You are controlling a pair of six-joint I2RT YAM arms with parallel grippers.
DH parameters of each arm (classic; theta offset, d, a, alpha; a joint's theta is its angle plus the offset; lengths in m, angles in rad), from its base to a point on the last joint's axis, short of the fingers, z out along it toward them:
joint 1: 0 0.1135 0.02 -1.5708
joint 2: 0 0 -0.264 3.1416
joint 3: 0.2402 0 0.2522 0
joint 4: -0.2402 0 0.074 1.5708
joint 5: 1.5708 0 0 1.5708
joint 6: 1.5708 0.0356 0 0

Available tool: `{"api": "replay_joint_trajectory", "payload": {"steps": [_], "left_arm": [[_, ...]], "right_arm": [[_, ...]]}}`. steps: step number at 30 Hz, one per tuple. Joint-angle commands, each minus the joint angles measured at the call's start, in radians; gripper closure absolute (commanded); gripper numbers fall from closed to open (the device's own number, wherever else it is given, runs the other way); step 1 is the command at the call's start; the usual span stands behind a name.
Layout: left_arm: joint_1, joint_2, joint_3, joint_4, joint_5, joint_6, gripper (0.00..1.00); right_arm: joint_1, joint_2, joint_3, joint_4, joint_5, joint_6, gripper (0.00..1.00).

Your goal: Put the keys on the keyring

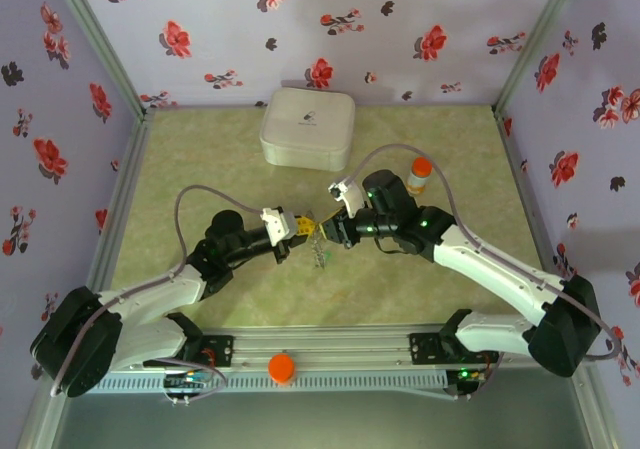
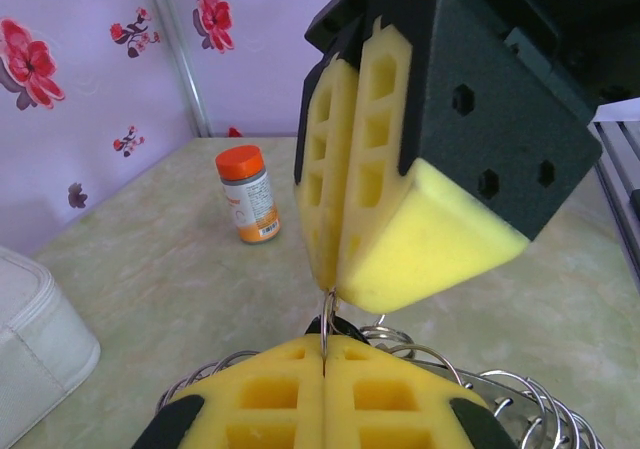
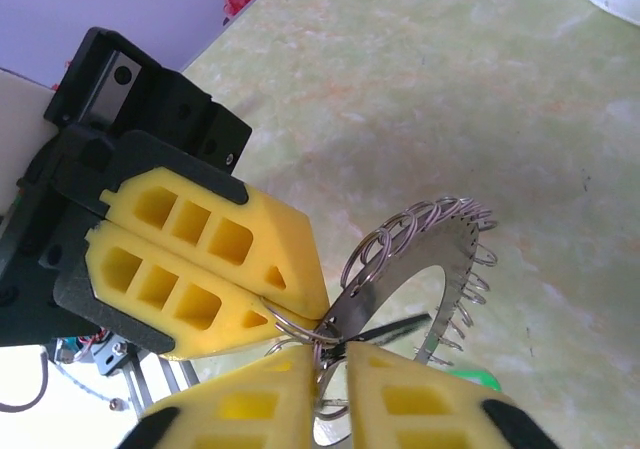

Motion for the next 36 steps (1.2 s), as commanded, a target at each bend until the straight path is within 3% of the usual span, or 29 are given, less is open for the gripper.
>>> {"api": "replay_joint_trajectory", "payload": {"steps": [1,7,12,21,29,36], "left_arm": [[-0.007,-0.014,0.001,0.069,-0.008,-0.01,1.0],[-0.006,-0.022,0.003,0.078,-0.005,-0.016,1.0],[-0.006,-0.028,0.008,0.138,0.039,-0.052,1.0],[-0.006,0.022,-0.037,0.311,0.079,-0.149,1.0],[-0.007,0.068,-0.044,0.368,0.118,-0.198,1.0],[-0.008,0.114,-0.027,0.401,0.185,-0.263,1.0]], "right_arm": [[0.007,-0.007,0.032,-0.015,0.028,-0.012,0.89],[0.006,-0.008,0.025,-0.041,0.061,-0.032,1.0],[0.0,0.016,0.02,-0.063,0.081,-0.031,1.0],[-0.028,-0.054,-0.047,0.042,-0.037,-0.067,0.66],[-0.025,-0.28,-0.267,0.325,0.0,-0.282,0.62],[-0.024,-0.231,-0.246,0.369,-0.085,-0.285,0.62]]}}
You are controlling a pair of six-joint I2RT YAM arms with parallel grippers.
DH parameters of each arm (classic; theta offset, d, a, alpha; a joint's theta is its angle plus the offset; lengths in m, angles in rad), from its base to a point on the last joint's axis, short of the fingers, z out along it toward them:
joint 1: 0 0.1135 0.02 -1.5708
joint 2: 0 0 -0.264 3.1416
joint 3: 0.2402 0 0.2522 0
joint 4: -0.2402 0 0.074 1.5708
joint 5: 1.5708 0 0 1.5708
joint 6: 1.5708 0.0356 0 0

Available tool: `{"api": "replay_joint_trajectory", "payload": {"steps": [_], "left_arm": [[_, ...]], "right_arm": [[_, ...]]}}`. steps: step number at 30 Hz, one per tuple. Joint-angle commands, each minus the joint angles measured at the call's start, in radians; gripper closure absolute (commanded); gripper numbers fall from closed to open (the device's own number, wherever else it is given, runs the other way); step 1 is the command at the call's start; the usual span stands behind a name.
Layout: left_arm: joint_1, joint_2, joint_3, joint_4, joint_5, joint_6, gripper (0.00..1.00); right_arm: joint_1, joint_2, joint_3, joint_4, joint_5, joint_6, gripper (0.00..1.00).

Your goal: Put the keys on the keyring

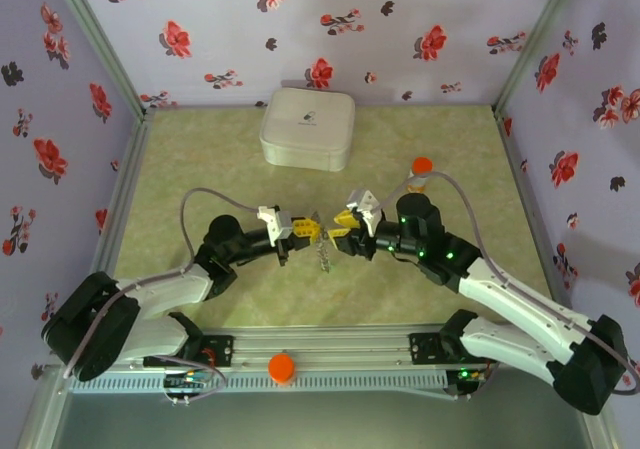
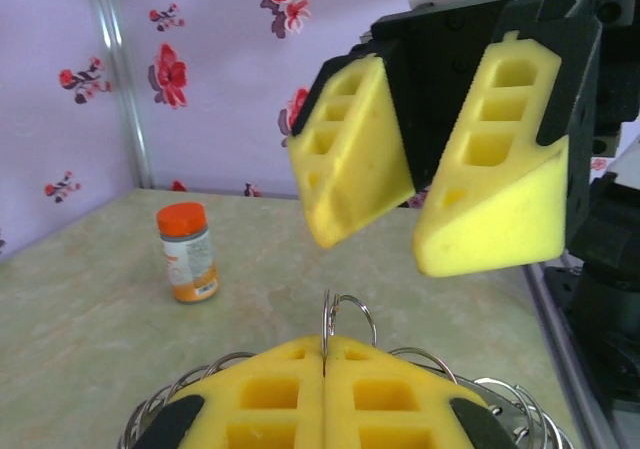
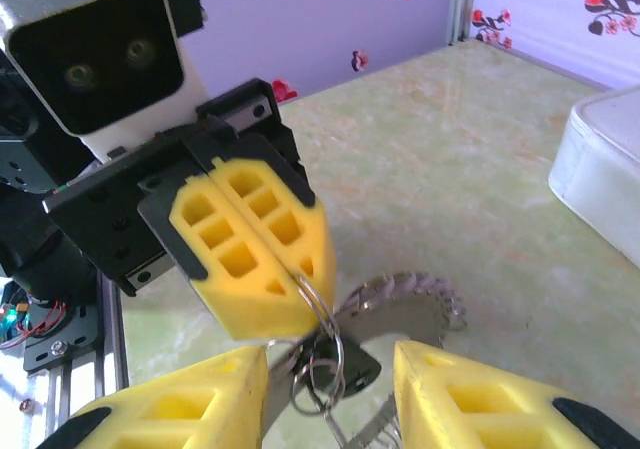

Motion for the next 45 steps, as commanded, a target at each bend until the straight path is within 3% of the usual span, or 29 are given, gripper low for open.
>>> {"api": "replay_joint_trajectory", "payload": {"steps": [1,8,18,23,25,28,29,30,31,32,34,40,45], "left_arm": [[-0.008,0.011,0.02,0.089,0.062,-0.054,1.0],[-0.017,0.015,0.033,0.086,0.084,-0.075,1.0],[-0.029,0.004,0.042,0.092,0.112,-0.099,1.0],[-0.034,0.003,0.045,0.095,0.125,-0.12,1.0],[-0.036,0.004,0.047,0.094,0.125,-0.119,1.0],[-0.036,0.004,0.051,0.09,0.125,-0.119,1.0],[-0.037,0.003,0.051,0.086,0.125,-0.114,1.0],[-0.036,0.0,0.049,0.076,0.122,-0.104,0.95],[-0.036,-0.005,0.046,0.065,0.116,-0.09,0.78],[-0.036,-0.012,0.042,0.045,0.102,-0.076,0.65],[-0.036,-0.027,0.032,-0.011,0.084,-0.033,0.54],[-0.037,-0.079,0.103,-0.427,0.066,0.167,0.61],[-0.037,-0.076,0.138,-0.473,0.076,0.196,0.66]], "right_arm": [[-0.001,0.032,0.022,0.064,-0.044,-0.032,0.62],[-0.002,0.028,0.033,-0.027,-0.062,-0.117,0.68],[0.002,0.026,0.027,-0.014,-0.108,-0.153,0.8],[0.004,0.039,0.035,-0.011,-0.168,-0.152,0.81],[0.005,0.053,0.041,-0.009,-0.187,-0.154,0.84],[0.005,0.065,0.056,-0.023,-0.201,-0.169,1.0],[0.005,0.066,0.063,-0.036,-0.203,-0.178,1.0],[0.005,0.066,0.072,-0.054,-0.203,-0.187,1.0],[0.005,0.066,0.081,-0.076,-0.201,-0.198,1.0],[0.005,0.065,0.093,-0.105,-0.197,-0.213,1.0],[0.007,0.063,0.122,-0.174,-0.172,-0.25,1.0],[0.054,0.103,0.26,-0.484,0.02,-0.447,1.0],[0.098,0.159,0.341,-0.586,0.111,-0.522,1.0]]}}
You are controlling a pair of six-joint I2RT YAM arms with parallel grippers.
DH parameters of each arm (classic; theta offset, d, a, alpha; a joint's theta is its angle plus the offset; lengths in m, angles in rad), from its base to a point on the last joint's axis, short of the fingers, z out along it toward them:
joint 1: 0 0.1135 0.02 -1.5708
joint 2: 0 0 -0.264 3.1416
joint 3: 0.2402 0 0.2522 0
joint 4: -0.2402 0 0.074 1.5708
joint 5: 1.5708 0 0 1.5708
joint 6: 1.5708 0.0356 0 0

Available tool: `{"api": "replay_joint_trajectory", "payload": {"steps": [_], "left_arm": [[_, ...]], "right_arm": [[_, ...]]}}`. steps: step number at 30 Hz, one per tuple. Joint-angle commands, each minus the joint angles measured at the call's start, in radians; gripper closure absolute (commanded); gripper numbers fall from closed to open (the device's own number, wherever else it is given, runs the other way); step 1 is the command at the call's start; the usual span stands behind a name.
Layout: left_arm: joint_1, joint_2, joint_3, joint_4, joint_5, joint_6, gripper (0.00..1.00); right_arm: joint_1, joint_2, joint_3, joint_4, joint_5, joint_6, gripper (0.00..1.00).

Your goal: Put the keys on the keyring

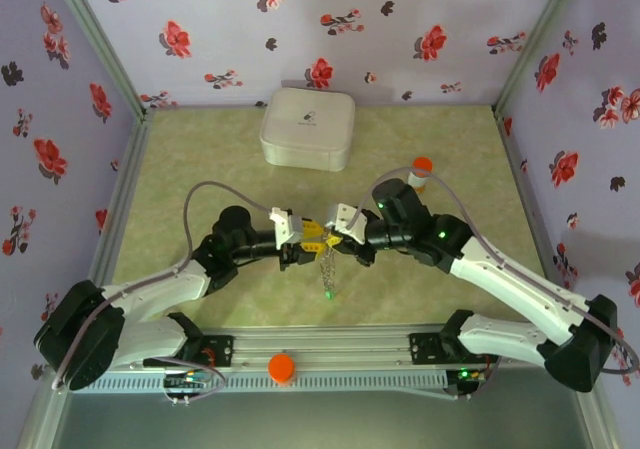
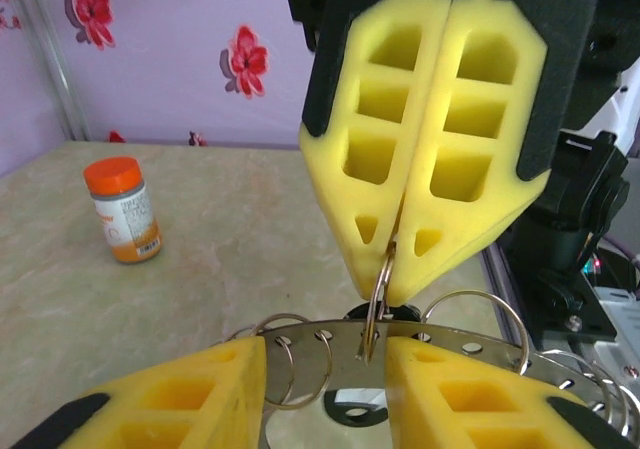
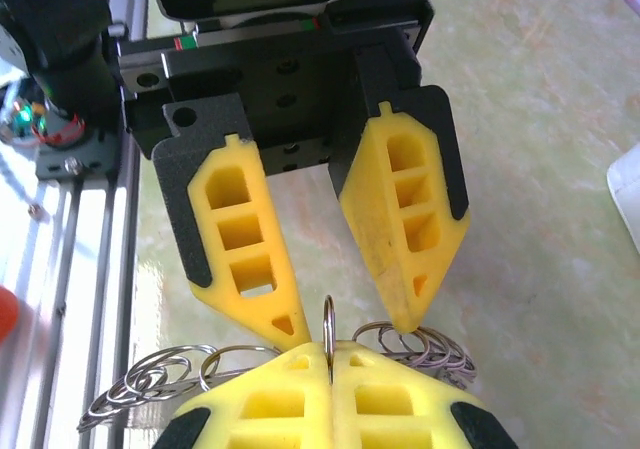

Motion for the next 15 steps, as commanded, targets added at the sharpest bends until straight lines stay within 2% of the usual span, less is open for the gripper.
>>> {"api": "replay_joint_trajectory", "payload": {"steps": [1,10,15], "left_arm": [[-0.007,-0.005,0.039,-0.09,0.018,0.068,0.68],[-0.006,0.0,0.037,-0.044,0.042,0.043,0.77],[-0.006,0.008,0.04,-0.05,0.054,0.042,0.92]], "right_arm": [[0.025,0.026,0.066,-0.106,0.092,-0.098,1.0],[0.054,0.075,0.111,-0.137,0.106,-0.135,1.0],[0.058,0.059,0.082,-0.056,0.053,-0.087,1.0]]}}
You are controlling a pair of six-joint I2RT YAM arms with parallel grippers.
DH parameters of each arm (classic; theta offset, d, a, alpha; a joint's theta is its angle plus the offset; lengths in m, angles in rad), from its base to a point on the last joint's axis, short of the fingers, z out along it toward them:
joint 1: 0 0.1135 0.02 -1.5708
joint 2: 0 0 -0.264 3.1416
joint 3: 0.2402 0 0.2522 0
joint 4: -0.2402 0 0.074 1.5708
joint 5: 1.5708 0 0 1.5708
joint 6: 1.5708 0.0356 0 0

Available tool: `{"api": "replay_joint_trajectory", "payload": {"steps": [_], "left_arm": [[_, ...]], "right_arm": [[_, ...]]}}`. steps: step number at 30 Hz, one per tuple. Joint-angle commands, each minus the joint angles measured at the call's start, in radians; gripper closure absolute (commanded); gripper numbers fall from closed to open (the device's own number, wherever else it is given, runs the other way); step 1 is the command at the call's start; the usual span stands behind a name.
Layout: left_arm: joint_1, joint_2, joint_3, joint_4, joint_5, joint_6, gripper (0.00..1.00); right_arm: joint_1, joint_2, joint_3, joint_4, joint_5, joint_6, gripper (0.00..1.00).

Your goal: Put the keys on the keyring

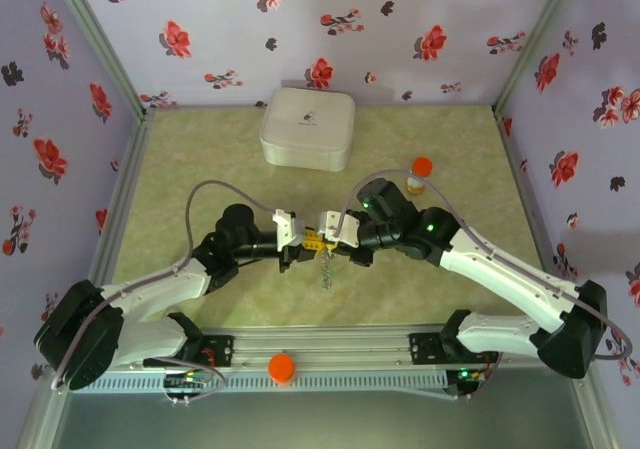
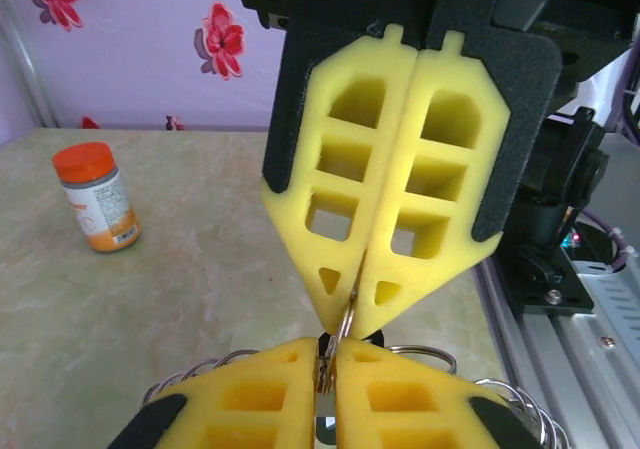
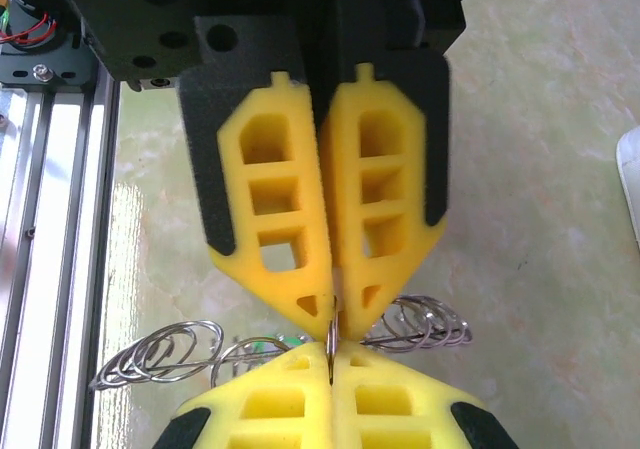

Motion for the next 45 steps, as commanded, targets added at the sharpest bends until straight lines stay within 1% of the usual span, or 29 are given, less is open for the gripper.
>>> {"api": "replay_joint_trajectory", "payload": {"steps": [1,2,3,4,5,6,7,8,11,14,16,19,22,25,29,30,32,35,37,40,42,45], "left_arm": [[-0.004,0.005,0.022,0.012,0.018,0.005,0.96],[-0.004,0.004,0.022,0.013,0.019,0.005,0.99],[-0.005,0.004,0.019,0.015,0.019,0.008,1.0],[-0.004,0.003,0.017,0.022,0.019,0.008,1.0],[-0.004,0.001,0.013,0.034,0.019,0.005,1.0],[-0.004,-0.001,0.009,0.052,0.019,-0.002,1.0],[-0.005,0.0,0.003,0.091,0.018,-0.019,1.0],[-0.004,0.005,-0.008,0.157,0.011,-0.041,1.0],[-0.004,0.043,-0.037,0.336,-0.008,-0.104,1.0],[-0.004,0.084,-0.036,0.389,-0.03,-0.104,1.0],[-0.005,0.101,-0.043,0.423,-0.053,-0.097,1.0],[-0.005,0.113,-0.065,0.485,-0.119,-0.084,1.0],[-0.006,0.107,-0.078,0.507,-0.157,-0.064,1.0],[-0.006,0.104,-0.084,0.52,-0.158,-0.068,1.0],[-0.009,0.103,-0.088,0.51,-0.153,-0.073,1.0],[-0.011,0.102,-0.09,0.505,-0.153,-0.073,1.0],[-0.015,0.099,-0.091,0.503,-0.151,-0.072,1.0],[-0.017,0.1,-0.093,0.499,-0.151,-0.067,1.0],[-0.018,0.099,-0.091,0.495,-0.151,-0.062,1.0],[-0.02,0.099,-0.091,0.496,-0.151,-0.059,1.0],[-0.02,0.098,-0.093,0.496,-0.15,-0.06,1.0],[-0.02,0.09,-0.095,0.496,-0.15,-0.057,1.0]], "right_arm": [[0.013,-0.027,-0.002,0.082,-0.035,0.03,1.0],[0.012,-0.041,-0.014,0.1,-0.037,0.039,1.0],[0.011,-0.058,-0.028,0.118,-0.041,0.043,1.0],[0.005,-0.077,-0.047,0.137,-0.047,0.05,0.92],[-0.001,-0.099,-0.072,0.161,-0.05,0.06,0.78],[-0.011,-0.117,-0.097,0.187,-0.054,0.075,0.72],[-0.027,-0.143,-0.129,0.221,-0.065,0.1,0.69],[-0.048,-0.169,-0.162,0.257,-0.078,0.135,0.68],[-0.09,-0.229,-0.246,0.367,-0.091,0.262,0.69],[-0.093,-0.263,-0.302,0.437,-0.083,0.363,0.7],[-0.094,-0.273,-0.326,0.455,-0.076,0.395,0.7],[-0.093,-0.299,-0.361,0.509,-0.03,0.485,0.69],[-0.093,-0.323,-0.383,0.539,-0.004,0.537,0.69],[-0.092,-0.322,-0.39,0.53,0.009,0.542,0.74],[-0.09,-0.306,-0.384,0.539,0.067,0.567,0.75],[-0.09,-0.302,-0.384,0.547,0.076,0.571,0.74],[-0.09,-0.288,-0.385,0.568,0.06,0.581,0.72],[-0.084,-0.258,-0.38,0.593,-0.009,0.598,0.72],[-0.077,-0.242,-0.373,0.595,-0.03,0.6,0.73],[-0.072,-0.229,-0.371,0.599,-0.028,0.602,0.77],[-0.071,-0.223,-0.37,0.601,-0.027,0.602,0.83],[-0.072,-0.22,-0.371,0.598,-0.026,0.591,0.93]]}}
